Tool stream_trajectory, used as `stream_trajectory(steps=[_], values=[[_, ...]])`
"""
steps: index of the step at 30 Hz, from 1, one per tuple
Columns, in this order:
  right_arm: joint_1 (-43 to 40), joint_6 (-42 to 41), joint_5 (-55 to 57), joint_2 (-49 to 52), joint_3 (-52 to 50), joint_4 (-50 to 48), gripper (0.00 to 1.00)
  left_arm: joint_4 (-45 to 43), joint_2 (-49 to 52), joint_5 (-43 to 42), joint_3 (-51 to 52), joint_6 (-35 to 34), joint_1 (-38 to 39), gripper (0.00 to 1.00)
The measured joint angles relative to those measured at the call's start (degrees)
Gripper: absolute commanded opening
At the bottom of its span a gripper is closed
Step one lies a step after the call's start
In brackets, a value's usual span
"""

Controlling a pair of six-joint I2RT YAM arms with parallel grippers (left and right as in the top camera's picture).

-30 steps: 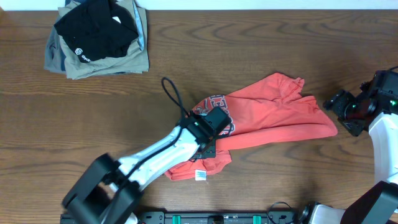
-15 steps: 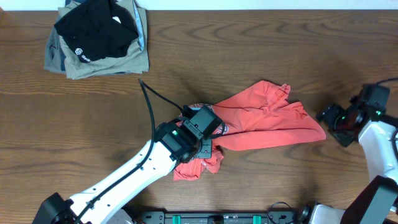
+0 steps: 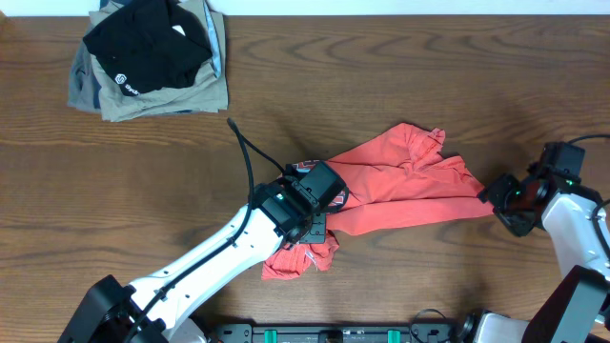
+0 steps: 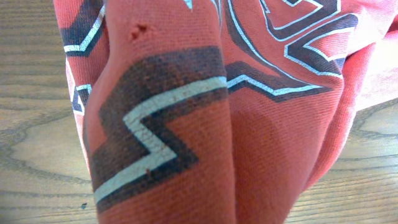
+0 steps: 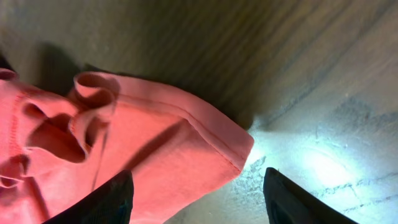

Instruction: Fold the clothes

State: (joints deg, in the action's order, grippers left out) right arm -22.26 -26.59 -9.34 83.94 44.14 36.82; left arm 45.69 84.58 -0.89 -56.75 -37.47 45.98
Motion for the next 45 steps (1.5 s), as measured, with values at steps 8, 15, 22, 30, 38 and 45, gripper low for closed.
stream_trajectory(steps=[8,15,22,30,38,45], values=[[0.0,-0.46,0.17,0.0,-2.34,-1.09,0.45,0.0,0.0,0.0,0.0,0.0,0.0,0.08],[0.0,-0.87,0.22,0.0,-2.34,-1.11,0.56,0.02,0.0,0.0,0.0,0.0,0.0,0.08],[0.0,-0.87,0.42,0.07,-2.34,-1.2,0.55,0.0,0.0,0.0,0.0,0.0,0.0,0.08],[0.0,-1.53,1.9,2.47,-2.36,-2.71,0.5,0.0,0.0,0.0,0.0,0.0,0.0,0.08],[0.0,-1.64,2.29,3.87,-2.38,-3.67,0.29,0.0,0.0,0.0,0.0,0.0,0.0,0.08],[0.0,-1.86,2.51,3.87,-2.38,-5.22,0.16,0.0,0.0,0.0,0.0,0.24,0.0,0.08]])
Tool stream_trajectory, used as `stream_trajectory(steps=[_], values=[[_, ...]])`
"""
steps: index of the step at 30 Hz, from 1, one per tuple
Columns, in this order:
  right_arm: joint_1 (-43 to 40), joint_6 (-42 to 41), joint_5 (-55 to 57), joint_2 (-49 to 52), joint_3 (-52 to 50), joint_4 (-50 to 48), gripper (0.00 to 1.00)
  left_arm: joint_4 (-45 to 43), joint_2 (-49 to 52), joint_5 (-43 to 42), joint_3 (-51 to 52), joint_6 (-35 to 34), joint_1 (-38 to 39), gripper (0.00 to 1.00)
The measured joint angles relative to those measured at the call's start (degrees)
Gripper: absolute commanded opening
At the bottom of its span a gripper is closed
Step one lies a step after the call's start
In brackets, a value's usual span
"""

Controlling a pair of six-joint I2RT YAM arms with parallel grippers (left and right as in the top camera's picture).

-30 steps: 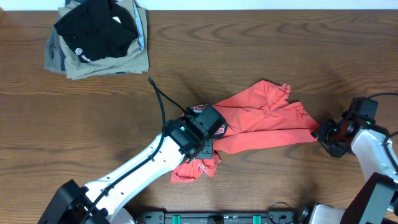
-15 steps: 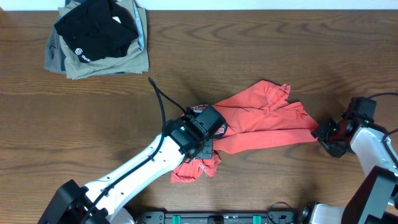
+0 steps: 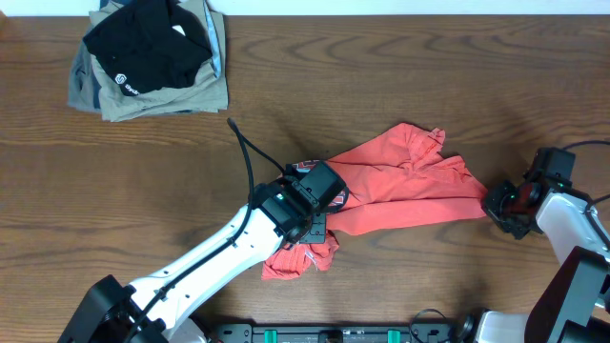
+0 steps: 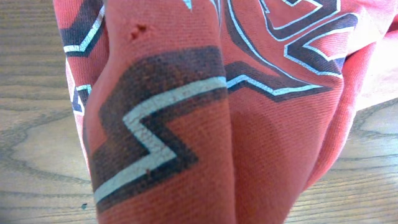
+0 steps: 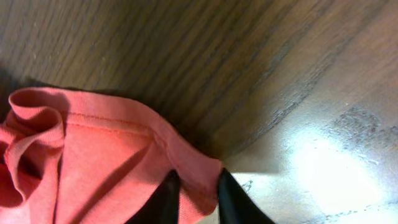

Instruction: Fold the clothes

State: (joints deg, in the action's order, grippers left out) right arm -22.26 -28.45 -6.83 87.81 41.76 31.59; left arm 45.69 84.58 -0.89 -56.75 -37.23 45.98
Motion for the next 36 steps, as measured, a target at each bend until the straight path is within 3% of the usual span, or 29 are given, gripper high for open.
stream_trajectory(steps=[3,6,10,25,28,31,36], values=[[0.0,-0.04,0.0,0.0,0.0,-0.31,0.15,0.0,0.0,0.0,0.0,0.24,0.0,0.09],[0.0,-0.15,-0.02,0.0,0.0,-0.61,0.24,0.0,0.0,0.0,0.0,0.42,0.0,0.09],[0.0,-0.09,0.02,0.0,0.0,-0.68,0.27,0.0,0.0,0.0,0.0,0.94,0.0,0.13],[0.0,-0.07,0.24,1.05,0.0,-1.64,0.27,-0.61,0.0,0.0,0.0,1.11,0.0,0.13],[0.0,-0.04,0.24,2.08,0.04,-1.99,0.22,-0.72,0.0,0.0,0.0,1.11,0.0,0.13],[0.0,0.28,0.24,2.64,0.2,-2.8,0.01,-0.72,0.0,0.02,0.0,1.11,0.0,0.13],[0.0,-0.28,0.2,2.89,0.31,-2.91,0.01,-0.72,0.0,0.0,0.0,1.11,0.0,0.13]])
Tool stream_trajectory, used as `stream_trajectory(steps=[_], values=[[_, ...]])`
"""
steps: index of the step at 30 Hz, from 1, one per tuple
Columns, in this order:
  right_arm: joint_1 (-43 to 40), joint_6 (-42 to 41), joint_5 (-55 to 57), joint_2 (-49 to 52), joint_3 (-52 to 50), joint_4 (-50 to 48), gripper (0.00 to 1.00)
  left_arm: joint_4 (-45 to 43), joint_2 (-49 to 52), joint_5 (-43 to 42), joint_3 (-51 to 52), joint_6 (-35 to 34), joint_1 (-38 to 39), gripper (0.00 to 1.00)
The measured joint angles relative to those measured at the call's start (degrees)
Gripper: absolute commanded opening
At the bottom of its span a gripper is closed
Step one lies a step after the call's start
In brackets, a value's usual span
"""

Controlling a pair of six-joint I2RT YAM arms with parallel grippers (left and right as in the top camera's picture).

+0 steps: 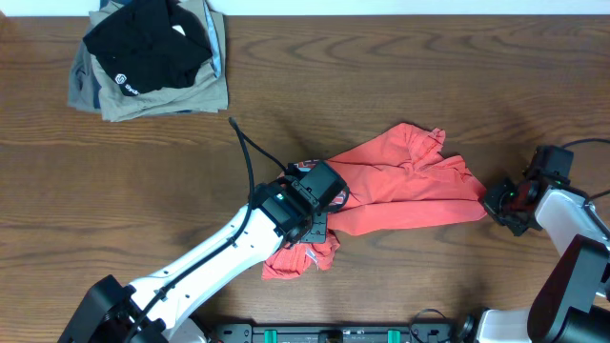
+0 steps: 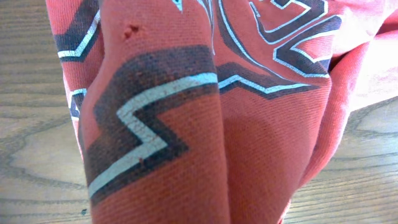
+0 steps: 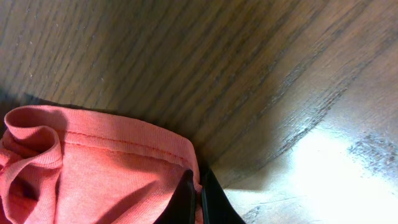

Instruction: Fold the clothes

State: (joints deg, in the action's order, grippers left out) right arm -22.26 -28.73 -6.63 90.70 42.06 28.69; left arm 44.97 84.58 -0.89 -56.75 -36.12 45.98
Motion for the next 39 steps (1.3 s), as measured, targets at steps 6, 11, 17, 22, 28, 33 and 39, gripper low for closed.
stream_trajectory(steps=[6,11,17,22,28,33,39], values=[[0.0,0.0,-0.68,-0.22,0.09,1.05,0.01,1.64,-0.17,-0.04,0.0,0.13,0.0,0.06],[0.0,-0.02,-2.99,-6.1,-0.15,4.83,0.01,4.39,-4.7,-0.28,-0.37,0.15,0.0,0.06],[0.0,0.04,-4.5,-23.28,0.72,11.39,0.01,6.54,-15.61,-0.44,-2.64,0.13,0.0,0.11],[0.0,0.24,-5.05,-37.29,7.32,18.95,0.01,8.11,-24.98,-0.44,-3.91,0.15,0.0,0.22],[0.0,1.27,-5.42,-45.48,19.17,26.84,0.01,8.79,-34.27,-0.44,-4.94,0.13,0.0,0.31],[0.0,2.25,-5.42,-45.72,24.61,29.53,0.01,11.37,-38.58,-0.83,-5.01,0.15,0.0,0.33],[0.0,2.45,-5.4,-43.04,24.87,29.68,0.01,14.88,-35.21,-8.7,-4.68,0.63,0.33,0.39]])
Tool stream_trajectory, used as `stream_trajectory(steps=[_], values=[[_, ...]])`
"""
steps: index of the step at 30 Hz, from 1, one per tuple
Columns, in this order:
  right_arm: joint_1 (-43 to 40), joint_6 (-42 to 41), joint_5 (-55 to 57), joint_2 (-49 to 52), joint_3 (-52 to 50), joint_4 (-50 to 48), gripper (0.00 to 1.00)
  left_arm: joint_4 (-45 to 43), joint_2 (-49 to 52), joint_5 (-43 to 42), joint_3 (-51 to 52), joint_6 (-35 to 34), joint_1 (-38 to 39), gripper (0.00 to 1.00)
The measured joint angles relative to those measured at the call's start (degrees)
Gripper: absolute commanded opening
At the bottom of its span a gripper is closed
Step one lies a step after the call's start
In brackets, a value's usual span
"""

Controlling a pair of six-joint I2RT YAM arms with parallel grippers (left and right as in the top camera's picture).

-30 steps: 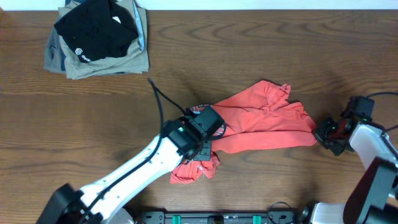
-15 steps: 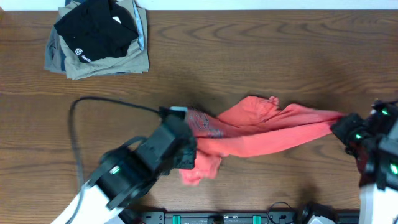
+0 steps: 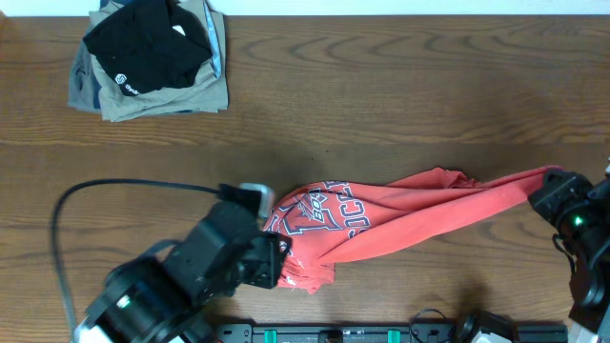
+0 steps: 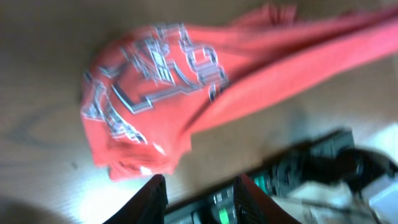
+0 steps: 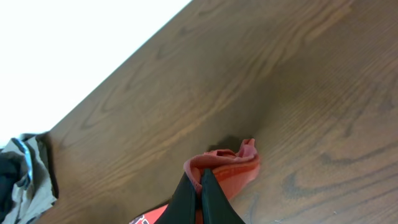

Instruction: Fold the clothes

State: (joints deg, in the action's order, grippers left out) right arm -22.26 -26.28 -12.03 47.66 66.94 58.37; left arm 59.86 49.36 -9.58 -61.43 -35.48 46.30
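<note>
A red T-shirt point(image 3: 381, 214) with a dark and white print lies stretched in a long band across the table's near half. Its printed end point(image 4: 155, 68) is bunched at the left. My right gripper point(image 5: 200, 182) is shut on the hem at the shirt's far right end point(image 3: 545, 177) and holds that end lifted off the wood. My left gripper point(image 4: 199, 190) stands open just in front of the bunched end, with nothing between its fingers point(image 4: 155, 196). In the overhead view the left gripper point(image 3: 272, 259) sits at the shirt's lower left.
A stack of folded clothes point(image 3: 148, 57), black on khaki, rests at the far left corner and shows in the right wrist view as well point(image 5: 25, 168). A black rail point(image 3: 381, 333) runs along the table's near edge, close under the left gripper.
The left arm has drawn back toward the near left edge and its gripper is open, off the print. The right gripper has risen and moved right with the hem, and the shirt is stretched out.
The right gripper was open around the shirt's right hem corner while the left wrist sat tight against the print. The right fingers then stood nearly shut on the hem, then shut on it. Now the hem is lifted, the shirt stretched, and the left gripper free.
</note>
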Motion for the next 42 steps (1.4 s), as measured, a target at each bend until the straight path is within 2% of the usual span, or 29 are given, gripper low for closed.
stream_trajectory(steps=[6,12,21,22,27,36,42], values=[[0.0,0.44,0.79,5.95,0.02,-3.78,0.01,3.28,11.47,-5.01,3.76,1.01,3.65,0.41],[-1.03,0.87,2.16,14.67,0.04,-8.76,0.01,5.6,21.57,-5.49,5.25,-1.03,4.17,0.41],[-11.13,1.14,2.38,27.63,5.68,-9.55,0.01,6.01,24.09,-3.06,5.62,-4.48,4.17,0.44],[-12.2,1.16,2.14,28.52,6.71,-9.38,0.01,5.6,24.09,-2.82,5.84,-4.68,4.17,0.48],[-16.06,1.18,1.22,29.88,9.29,-10.47,0.01,-0.13,24.04,-1.55,9.88,-5.33,4.17,0.52],[-20.65,1.05,0.9,29.88,10.29,-12.09,0.02,-9.51,24.06,3.13,16.44,-6.29,4.17,0.69],[-20.9,1.05,-1.27,29.9,10.29,-11.04,0.01,-19.06,25.99,4.07,18.51,-6.43,4.17,0.7]])
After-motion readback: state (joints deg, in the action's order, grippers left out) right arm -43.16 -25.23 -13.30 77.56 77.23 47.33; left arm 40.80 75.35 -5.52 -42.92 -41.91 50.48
